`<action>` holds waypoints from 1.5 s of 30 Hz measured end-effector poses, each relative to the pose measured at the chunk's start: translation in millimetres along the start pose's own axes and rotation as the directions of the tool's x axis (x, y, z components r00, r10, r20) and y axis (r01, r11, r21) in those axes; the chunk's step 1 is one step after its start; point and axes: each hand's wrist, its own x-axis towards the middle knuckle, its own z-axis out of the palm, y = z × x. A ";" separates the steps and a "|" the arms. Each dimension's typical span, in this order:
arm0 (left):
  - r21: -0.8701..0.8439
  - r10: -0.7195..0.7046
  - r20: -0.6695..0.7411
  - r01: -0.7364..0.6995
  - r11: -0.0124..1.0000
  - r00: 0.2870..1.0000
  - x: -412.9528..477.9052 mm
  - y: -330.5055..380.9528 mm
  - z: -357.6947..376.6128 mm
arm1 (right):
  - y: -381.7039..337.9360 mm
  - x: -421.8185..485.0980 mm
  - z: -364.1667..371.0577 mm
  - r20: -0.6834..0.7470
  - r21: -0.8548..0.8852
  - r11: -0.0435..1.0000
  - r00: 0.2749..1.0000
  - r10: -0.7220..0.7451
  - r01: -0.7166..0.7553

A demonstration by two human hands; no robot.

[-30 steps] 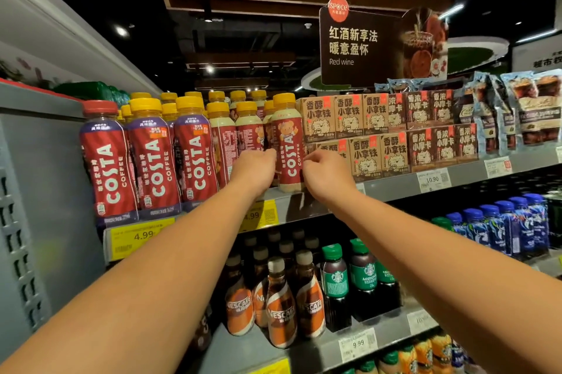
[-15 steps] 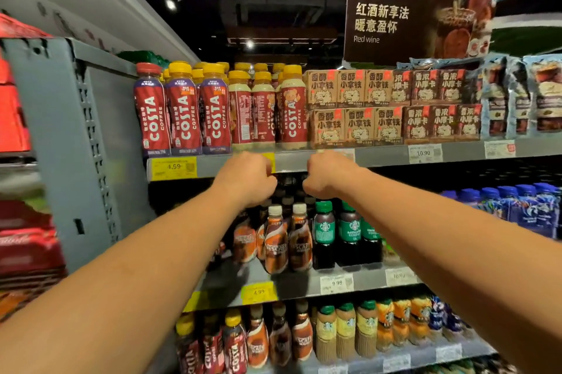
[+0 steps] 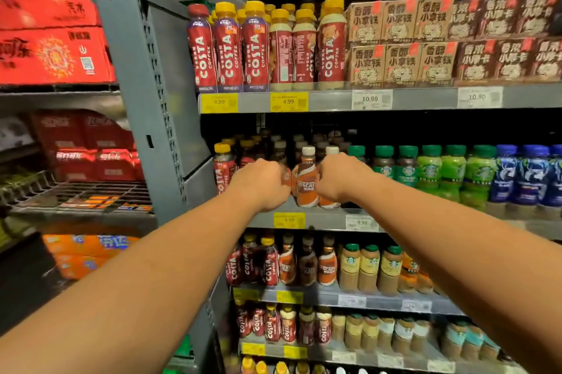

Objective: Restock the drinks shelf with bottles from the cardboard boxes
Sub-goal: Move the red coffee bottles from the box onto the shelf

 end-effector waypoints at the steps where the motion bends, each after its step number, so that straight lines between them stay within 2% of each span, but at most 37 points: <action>1: -0.004 -0.003 0.008 0.003 1.000 1.000 -0.9 -1.4 7.0 | 0.3 -1.5 8.4 0.009 0.014 1.000 1.000 0.001 -0.001; 6: -0.022 0.025 0.113 -0.023 0.999 0.993 -5.3 -1.2 54.0 | 5.7 -10.8 55.6 0.058 0.036 0.999 0.998 0.036 -0.038; 10: -0.042 0.039 0.235 -0.030 0.999 0.971 -17.3 -2.8 106.9 | 6.7 -24.4 106.8 0.171 0.041 0.995 0.982 0.081 -0.089; 16: -0.110 0.074 0.335 -0.039 0.993 0.939 -50.8 -4.8 198.9 | 8.8 -48.0 205.5 0.334 0.022 0.997 0.940 0.066 -0.078; 21: -0.142 0.087 0.475 -0.021 0.990 0.876 -77.6 -15.1 270.6 | 6.5 -68.7 274.1 0.453 0.021 0.988 0.883 0.127 -0.153; 25: -0.092 0.074 0.506 -0.032 0.995 0.859 -103.2 -27.1 332.5 | 7.2 -87.2 339.0 0.480 0.047 0.982 0.866 0.138 -0.183; 31: -0.138 0.101 0.669 -0.010 0.990 0.737 -144.9 -37.5 409.0 | 6.5 -121.1 431.9 0.577 0.042 0.976 0.802 0.152 -0.215; 35: -0.188 0.068 0.696 0.090 0.978 0.715 -166.9 -38.6 464.4 | 6.9 -144.6 486.7 0.673 0.066 0.952 0.718 0.179 -0.299; 39: -0.199 0.053 0.703 0.125 0.972 0.709 -194.7 -41.3 529.9 | 6.7 -173.6 549.5 0.763 0.072 0.913 0.611 0.210 -0.403; 45: -0.186 0.050 0.793 0.163 0.969 0.608 -251.0 -37.7 627.4 | 5.7 -226.1 640.3 0.803 0.120 0.790 0.527 0.279 -0.601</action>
